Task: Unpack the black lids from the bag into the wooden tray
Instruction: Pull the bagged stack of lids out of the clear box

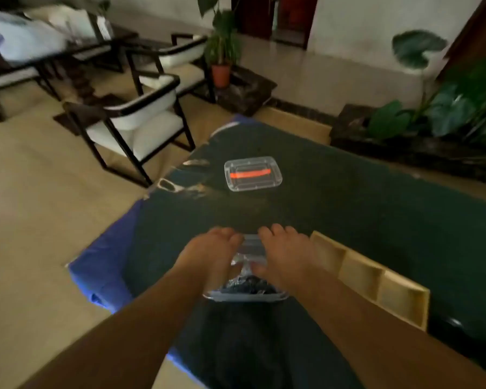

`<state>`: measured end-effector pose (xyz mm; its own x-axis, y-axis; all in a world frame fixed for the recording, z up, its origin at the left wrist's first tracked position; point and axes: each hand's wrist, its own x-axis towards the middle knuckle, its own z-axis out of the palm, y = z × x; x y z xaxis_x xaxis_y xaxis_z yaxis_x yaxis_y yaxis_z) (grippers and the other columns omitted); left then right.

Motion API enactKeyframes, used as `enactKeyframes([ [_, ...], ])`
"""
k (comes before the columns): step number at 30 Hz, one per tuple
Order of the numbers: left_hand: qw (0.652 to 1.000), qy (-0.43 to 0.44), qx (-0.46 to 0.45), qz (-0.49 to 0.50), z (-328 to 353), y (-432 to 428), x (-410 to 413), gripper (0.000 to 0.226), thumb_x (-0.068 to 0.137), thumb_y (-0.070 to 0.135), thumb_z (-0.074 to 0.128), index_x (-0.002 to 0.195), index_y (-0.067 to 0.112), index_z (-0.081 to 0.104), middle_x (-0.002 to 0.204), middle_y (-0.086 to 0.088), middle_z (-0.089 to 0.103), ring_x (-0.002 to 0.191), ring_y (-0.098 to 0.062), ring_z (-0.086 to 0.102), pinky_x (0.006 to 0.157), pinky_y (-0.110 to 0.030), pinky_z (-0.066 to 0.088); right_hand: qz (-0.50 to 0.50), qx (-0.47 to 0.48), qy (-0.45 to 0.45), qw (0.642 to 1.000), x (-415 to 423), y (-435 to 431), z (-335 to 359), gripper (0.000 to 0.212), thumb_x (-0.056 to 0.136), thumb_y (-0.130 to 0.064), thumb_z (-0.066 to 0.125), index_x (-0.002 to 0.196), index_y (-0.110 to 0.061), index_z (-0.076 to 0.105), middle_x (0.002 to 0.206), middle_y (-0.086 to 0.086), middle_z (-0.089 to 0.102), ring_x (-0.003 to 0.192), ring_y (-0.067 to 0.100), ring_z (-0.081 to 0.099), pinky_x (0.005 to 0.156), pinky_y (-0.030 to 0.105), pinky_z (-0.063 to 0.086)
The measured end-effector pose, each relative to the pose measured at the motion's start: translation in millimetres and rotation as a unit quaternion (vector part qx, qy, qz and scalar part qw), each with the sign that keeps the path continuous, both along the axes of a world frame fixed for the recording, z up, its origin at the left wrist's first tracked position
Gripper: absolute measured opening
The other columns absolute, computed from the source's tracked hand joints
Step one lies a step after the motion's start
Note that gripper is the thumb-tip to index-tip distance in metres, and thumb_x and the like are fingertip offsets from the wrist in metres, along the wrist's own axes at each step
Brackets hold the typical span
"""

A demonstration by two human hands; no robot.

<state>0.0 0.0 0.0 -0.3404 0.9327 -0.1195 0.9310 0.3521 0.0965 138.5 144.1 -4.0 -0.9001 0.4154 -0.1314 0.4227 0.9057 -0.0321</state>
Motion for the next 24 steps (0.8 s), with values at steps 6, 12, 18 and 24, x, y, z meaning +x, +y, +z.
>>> enactKeyframes([
  [6, 0.991, -0.077, -0.107, -0.038, -84.9, 16.1, -7.8, 0.079, 0.086, 0.064, 0.070, 0.153, 0.027, 0.051, 0.162, -0.002, 0.049, 0.151, -0.027, 0.039, 0.119, -0.045, 0.038, 0.034, -0.112, -0.094, 0.989, -15.4, 2.9, -71.6, 0.061, 0.083, -0.062, 0.070, 0.131, -0.029, 0.056, 0.129, 0.001, 0.063, 0.120, 0.026, 0.061, 0.105, 0.056, 0.046],
  [12, 0.984, -0.016, -0.174, -0.040, -122.9, 32.6, -18.7, 0.101, 0.074, 0.076, 0.071, 0.156, 0.029, 0.036, 0.155, -0.002, 0.054, 0.134, -0.033, 0.055, 0.110, -0.050, 0.045, 0.046, -0.117, -0.171, 0.977, -39.6, 14.3, -109.3, 0.089, 0.070, -0.063, 0.084, 0.142, -0.029, 0.046, 0.136, 0.000, 0.063, 0.124, 0.029, 0.060, 0.112, 0.065, 0.035],
  [18, 0.980, 0.013, -0.198, -0.027, -135.3, 43.0, -17.2, 0.092, 0.077, 0.060, 0.079, 0.152, 0.026, 0.037, 0.144, -0.004, 0.058, 0.128, -0.035, 0.056, 0.108, -0.058, 0.048, 0.018, -0.127, -0.183, 0.975, -48.1, 12.4, -132.2, 0.090, 0.065, -0.053, 0.091, 0.140, -0.028, 0.045, 0.131, 0.001, 0.064, 0.114, 0.029, 0.064, 0.105, 0.061, 0.044],
  [24, 0.987, 0.003, -0.159, -0.029, -107.9, 33.3, -19.0, 0.088, 0.072, 0.072, 0.073, 0.143, 0.027, 0.047, 0.133, 0.000, 0.064, 0.117, -0.030, 0.060, 0.098, -0.048, 0.051, 0.010, -0.136, -0.167, 0.976, -48.6, 6.5, -102.5, 0.087, 0.067, -0.047, 0.091, 0.139, -0.029, 0.046, 0.132, 0.000, 0.062, 0.120, 0.028, 0.060, 0.113, 0.070, 0.034],
])
